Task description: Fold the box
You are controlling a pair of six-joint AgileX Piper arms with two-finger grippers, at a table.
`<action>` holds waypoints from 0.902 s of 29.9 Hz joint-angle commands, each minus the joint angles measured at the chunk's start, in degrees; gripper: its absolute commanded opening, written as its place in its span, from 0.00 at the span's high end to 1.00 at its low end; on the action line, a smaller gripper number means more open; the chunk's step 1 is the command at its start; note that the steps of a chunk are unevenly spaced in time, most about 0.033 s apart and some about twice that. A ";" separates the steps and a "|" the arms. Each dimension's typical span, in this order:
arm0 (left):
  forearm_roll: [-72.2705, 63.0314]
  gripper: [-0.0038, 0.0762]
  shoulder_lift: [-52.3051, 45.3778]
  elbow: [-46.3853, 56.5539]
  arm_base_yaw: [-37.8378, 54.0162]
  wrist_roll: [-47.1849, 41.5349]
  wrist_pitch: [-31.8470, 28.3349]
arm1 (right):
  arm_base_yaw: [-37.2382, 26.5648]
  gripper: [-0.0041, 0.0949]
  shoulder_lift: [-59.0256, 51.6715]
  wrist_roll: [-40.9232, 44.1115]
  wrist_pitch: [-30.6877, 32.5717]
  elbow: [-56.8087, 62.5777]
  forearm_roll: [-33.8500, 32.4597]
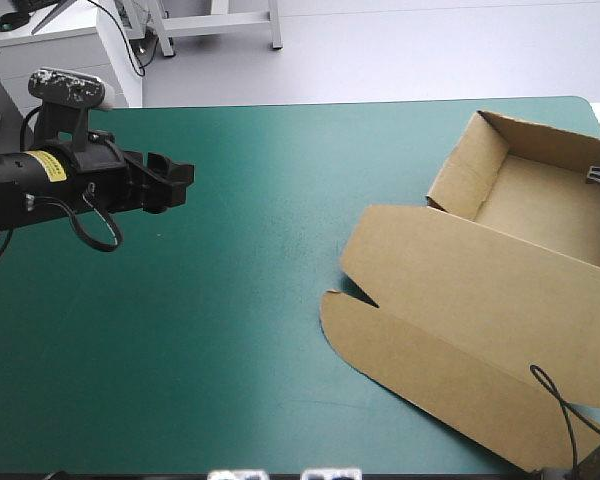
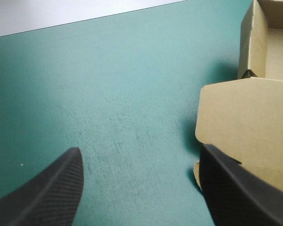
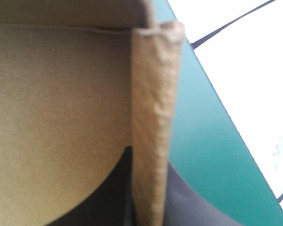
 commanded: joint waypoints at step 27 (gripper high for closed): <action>10.09 0.33 -1.23 -1.62 -0.29 -0.12 2.08 | -3.36 0.48 -7.04 -9.46 0.51 -1.36 4.93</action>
